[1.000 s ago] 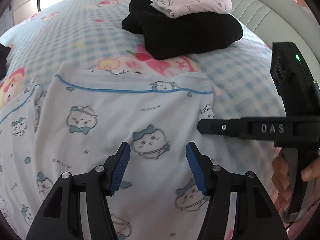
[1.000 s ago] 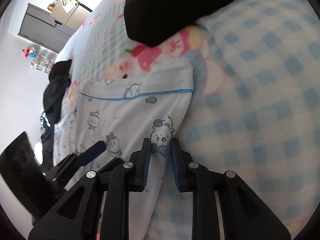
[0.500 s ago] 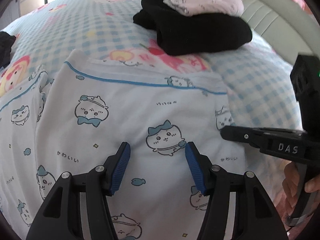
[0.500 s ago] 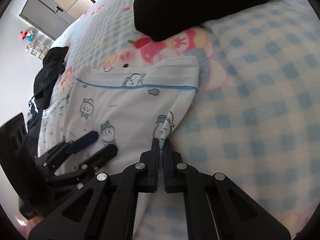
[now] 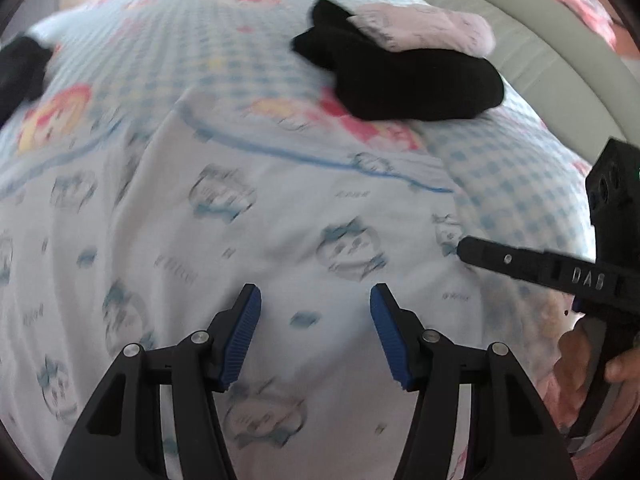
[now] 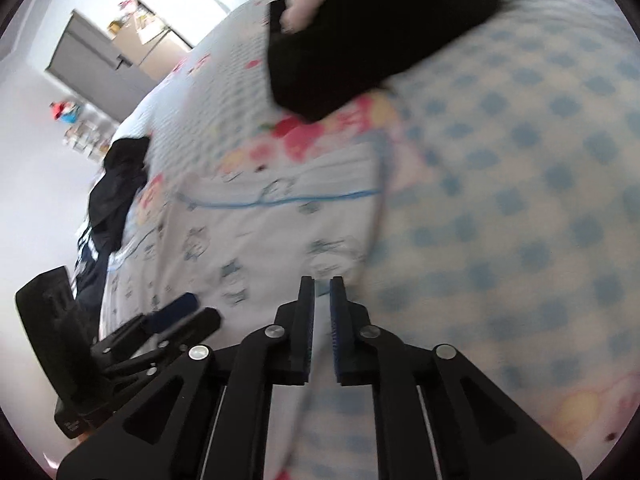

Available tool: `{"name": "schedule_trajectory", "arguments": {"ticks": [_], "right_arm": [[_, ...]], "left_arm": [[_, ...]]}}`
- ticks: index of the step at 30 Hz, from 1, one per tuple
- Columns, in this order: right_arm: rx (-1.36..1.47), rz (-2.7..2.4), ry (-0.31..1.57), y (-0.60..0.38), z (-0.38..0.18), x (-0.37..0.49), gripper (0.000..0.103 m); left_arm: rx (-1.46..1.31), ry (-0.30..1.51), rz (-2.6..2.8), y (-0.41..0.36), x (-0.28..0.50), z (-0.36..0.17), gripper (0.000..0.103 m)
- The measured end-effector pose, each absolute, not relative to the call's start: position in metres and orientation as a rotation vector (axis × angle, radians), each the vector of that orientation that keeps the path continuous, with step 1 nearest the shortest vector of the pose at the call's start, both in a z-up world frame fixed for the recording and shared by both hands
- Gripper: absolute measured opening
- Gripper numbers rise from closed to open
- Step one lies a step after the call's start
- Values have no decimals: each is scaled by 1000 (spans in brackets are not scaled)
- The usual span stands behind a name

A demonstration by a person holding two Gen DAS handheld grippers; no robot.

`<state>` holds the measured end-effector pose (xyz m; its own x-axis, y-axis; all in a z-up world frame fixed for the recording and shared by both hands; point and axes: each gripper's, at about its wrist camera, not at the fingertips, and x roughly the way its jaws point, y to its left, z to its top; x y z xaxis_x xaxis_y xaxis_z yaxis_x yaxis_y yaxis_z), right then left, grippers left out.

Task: Fold clothes
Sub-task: 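Open the right gripper and smooth the pants with both open grippers, then move both open grippers to the elastic waistband of the white pants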

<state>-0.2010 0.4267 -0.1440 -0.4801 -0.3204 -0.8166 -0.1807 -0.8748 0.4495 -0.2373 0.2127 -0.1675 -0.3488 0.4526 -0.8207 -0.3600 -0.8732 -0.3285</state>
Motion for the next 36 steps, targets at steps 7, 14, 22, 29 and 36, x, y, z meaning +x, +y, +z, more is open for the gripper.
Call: {"name": "schedule_trajectory", "arguments": {"ticks": [7, 14, 22, 29, 36], "right_arm": [[1759, -2620, -690, 438, -160, -195, 8], [1579, -2502, -716, 393, -131, -181, 23], [1553, -2362, -568, 294, -150, -148, 23], [1689, -2473, -386, 297, -162, -122, 17], [1683, -2595, -434, 323, -143, -90, 17]], "left_arm": [[-1420, -219, 2328, 140, -226, -156, 58], [-1461, -257, 2438, 85, -221, -156, 58], [-1472, -164, 2481, 51, -181, -156, 58], [-1565, -41, 2560, 9, -150, -160, 54], [-1536, -118, 2649, -17, -113, -154, 52]]}}
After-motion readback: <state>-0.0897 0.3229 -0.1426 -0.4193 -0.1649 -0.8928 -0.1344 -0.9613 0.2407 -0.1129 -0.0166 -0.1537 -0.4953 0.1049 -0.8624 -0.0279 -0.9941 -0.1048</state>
